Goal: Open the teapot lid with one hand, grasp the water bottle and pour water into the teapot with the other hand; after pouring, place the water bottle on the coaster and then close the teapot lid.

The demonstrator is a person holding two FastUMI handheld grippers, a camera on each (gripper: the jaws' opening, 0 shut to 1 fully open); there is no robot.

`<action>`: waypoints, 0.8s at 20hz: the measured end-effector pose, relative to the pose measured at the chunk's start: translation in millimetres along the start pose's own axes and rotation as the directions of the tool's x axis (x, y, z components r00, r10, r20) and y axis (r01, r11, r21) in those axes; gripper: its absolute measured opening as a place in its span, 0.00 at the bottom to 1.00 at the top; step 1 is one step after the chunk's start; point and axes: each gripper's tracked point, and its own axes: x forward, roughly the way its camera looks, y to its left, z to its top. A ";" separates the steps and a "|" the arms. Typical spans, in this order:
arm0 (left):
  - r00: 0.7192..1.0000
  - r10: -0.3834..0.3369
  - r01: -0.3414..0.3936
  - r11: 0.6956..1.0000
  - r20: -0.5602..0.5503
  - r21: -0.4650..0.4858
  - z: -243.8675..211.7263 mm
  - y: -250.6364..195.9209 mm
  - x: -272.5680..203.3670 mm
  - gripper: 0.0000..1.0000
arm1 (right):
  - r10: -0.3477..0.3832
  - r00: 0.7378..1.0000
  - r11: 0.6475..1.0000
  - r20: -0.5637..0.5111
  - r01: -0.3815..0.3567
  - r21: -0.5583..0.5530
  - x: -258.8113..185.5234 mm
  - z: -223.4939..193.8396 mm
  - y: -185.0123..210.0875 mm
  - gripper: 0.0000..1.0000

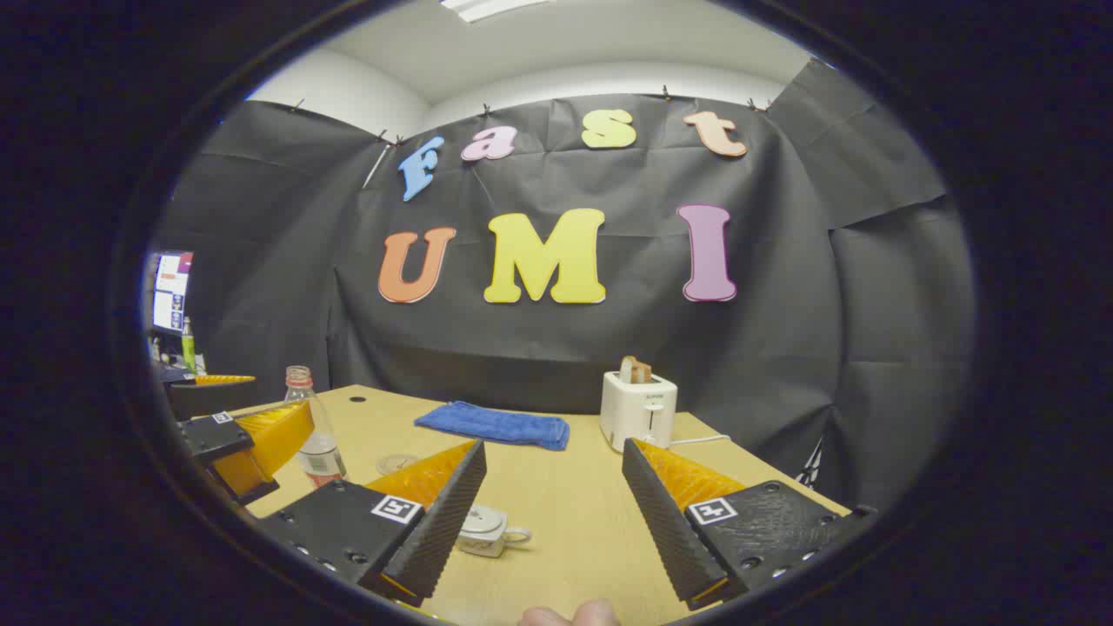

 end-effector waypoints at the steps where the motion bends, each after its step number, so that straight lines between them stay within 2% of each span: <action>1: 1.000 0.003 -0.003 1.000 -0.003 0.003 -0.6 0.4 -0.5 0.99 | -0.005 1.000 1.000 -0.007 0.005 -0.002 0.7 -2.6 -1.7 0.97; 5: 1.000 -0.006 0.006 1.000 -0.014 0.011 -3.9 -5.4 0.0 0.99 | -0.022 1.000 1.000 -0.015 0.022 -0.015 0.4 -3.4 -6.6 0.95; 11: 1.000 0.010 -0.010 1.000 -0.025 0.009 -5.7 -1.3 -0.4 0.99 | -0.005 0.999 1.000 -0.044 0.006 0.004 1.6 -10.6 -4.2 0.97; 12: 1.000 0.010 -0.009 1.000 -0.023 0.012 -5.1 -0.7 -0.6 0.99 | -0.004 0.999 1.000 -0.047 0.004 0.005 0.5 -10.6 -3.6 0.93; 13: 1.000 0.011 -0.010 1.000 -0.022 0.014 -4.3 -1.8 -1.1 0.99 | -0.003 0.999 1.000 -0.047 0.003 0.006 0.4 -10.1 -3.2 0.97; 16: 1.000 0.006 -0.005 1.000 -0.025 0.014 -4.9 -0.4 -1.2 0.99 | 0.004 0.999 1.000 -0.050 -0.004 0.007 0.7 -11.5 -0.3 0.97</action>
